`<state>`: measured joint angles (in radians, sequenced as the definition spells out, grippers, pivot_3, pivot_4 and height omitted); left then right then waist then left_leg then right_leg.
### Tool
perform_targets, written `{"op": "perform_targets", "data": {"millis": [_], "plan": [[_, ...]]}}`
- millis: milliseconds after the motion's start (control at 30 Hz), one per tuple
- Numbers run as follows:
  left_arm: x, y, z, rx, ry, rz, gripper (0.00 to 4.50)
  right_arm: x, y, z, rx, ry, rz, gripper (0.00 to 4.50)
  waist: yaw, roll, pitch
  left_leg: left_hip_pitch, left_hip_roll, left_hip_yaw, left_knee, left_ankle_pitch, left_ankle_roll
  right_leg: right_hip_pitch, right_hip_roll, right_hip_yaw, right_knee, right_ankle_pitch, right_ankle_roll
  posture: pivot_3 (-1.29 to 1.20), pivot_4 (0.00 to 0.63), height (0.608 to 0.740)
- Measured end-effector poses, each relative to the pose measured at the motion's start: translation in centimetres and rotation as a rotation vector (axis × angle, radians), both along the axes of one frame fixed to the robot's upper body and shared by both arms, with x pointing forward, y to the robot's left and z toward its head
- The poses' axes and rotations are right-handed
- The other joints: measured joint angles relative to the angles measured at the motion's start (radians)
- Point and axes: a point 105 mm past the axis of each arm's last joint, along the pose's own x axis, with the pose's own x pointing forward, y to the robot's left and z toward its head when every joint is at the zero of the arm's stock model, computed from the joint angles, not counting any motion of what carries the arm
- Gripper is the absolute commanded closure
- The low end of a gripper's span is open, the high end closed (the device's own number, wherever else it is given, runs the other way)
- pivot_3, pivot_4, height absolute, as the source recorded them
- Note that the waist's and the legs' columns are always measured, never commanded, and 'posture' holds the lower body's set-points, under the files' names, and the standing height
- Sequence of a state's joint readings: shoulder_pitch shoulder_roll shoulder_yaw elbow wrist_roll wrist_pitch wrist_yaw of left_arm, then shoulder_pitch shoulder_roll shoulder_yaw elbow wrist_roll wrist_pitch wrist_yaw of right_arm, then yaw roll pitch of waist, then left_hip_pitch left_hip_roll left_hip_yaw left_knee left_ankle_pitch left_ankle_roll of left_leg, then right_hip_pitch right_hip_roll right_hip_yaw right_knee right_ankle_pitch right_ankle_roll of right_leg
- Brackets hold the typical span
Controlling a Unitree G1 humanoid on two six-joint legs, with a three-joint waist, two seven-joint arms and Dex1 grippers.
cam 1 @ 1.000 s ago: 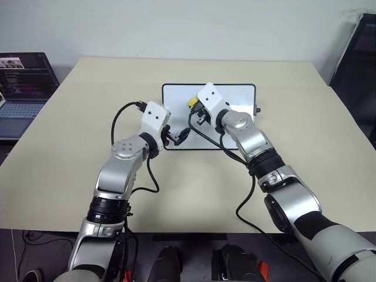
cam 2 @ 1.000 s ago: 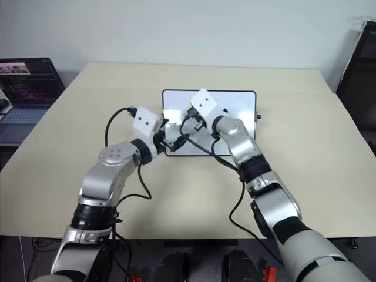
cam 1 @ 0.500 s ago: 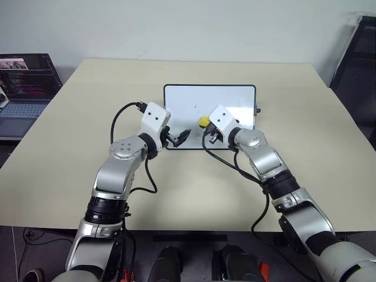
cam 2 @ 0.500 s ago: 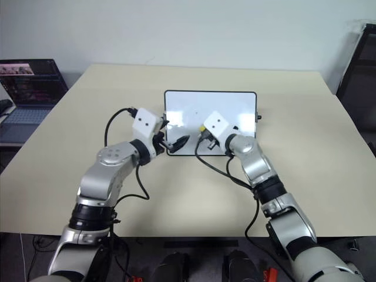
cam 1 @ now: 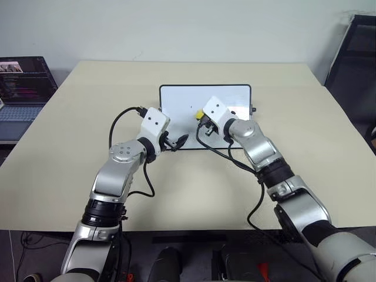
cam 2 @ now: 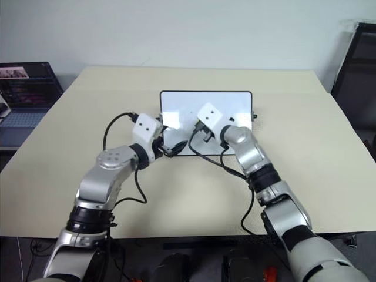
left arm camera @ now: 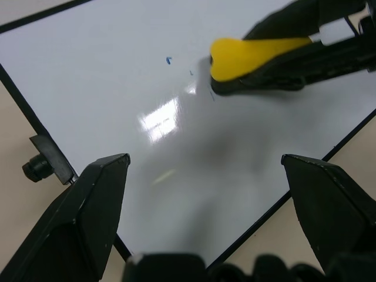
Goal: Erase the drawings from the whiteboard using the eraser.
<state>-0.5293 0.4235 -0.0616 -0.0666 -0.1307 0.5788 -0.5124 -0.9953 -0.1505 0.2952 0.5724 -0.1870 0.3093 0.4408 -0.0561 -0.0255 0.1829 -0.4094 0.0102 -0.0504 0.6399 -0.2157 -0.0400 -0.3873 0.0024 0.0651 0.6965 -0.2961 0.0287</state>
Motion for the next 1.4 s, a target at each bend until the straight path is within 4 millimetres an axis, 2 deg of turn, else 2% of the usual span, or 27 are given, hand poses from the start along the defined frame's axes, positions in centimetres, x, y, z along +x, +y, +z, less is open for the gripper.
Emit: {"op": "perform_targets", "data": {"millis": [333,600,833,1133,1400], "plan": [[-0.1,0.2,-0.4,0.000,0.011,0.015,0.00,1.4,2.3,1.6,-0.035,-0.060,0.033,3.51,-0.001,0.000,0.000,-0.002,0.000,0.000,-0.002,0.000,0.000,-0.002,-0.001,0.000,-0.001,0.000,0.000,0.00,0.150,0.740],[-0.1,0.3,-0.4,0.000,0.015,0.024,0.00,1.6,2.5,1.6,-0.046,-0.037,0.040,3.51,-0.001,0.000,0.000,-0.002,0.000,0.000,-0.002,0.000,0.000,-0.002,-0.001,0.000,-0.001,0.000,0.000,0.00,0.150,0.740],[-0.2,0.1,-0.3,0.000,0.015,0.020,0.00,1.2,1.1,0.8,-0.052,-0.021,0.043,3.51,0.005,0.000,0.000,-0.002,-0.001,-0.001,-0.002,0.000,0.000,-0.001,-0.002,-0.001,-0.001,0.000,0.000,0.00,0.150,0.740],[-0.2,0.1,-0.4,0.002,0.019,0.016,0.00,-1.5,-1.3,-2.8,-0.118,0.057,0.080,3.51,0.005,0.000,0.000,0.002,-0.001,-0.001,0.000,0.000,0.000,0.002,-0.001,-0.001,0.000,0.000,0.000,0.00,0.150,0.740],[-0.3,-0.2,-0.5,0.005,0.022,0.007,0.00,-1.9,-1.4,-2.6,-0.109,0.065,0.062,3.51,0.003,0.000,0.000,0.001,-0.001,-0.001,0.001,0.000,0.000,0.002,-0.001,-0.001,0.000,0.000,0.000,0.00,0.150,0.740]]}}
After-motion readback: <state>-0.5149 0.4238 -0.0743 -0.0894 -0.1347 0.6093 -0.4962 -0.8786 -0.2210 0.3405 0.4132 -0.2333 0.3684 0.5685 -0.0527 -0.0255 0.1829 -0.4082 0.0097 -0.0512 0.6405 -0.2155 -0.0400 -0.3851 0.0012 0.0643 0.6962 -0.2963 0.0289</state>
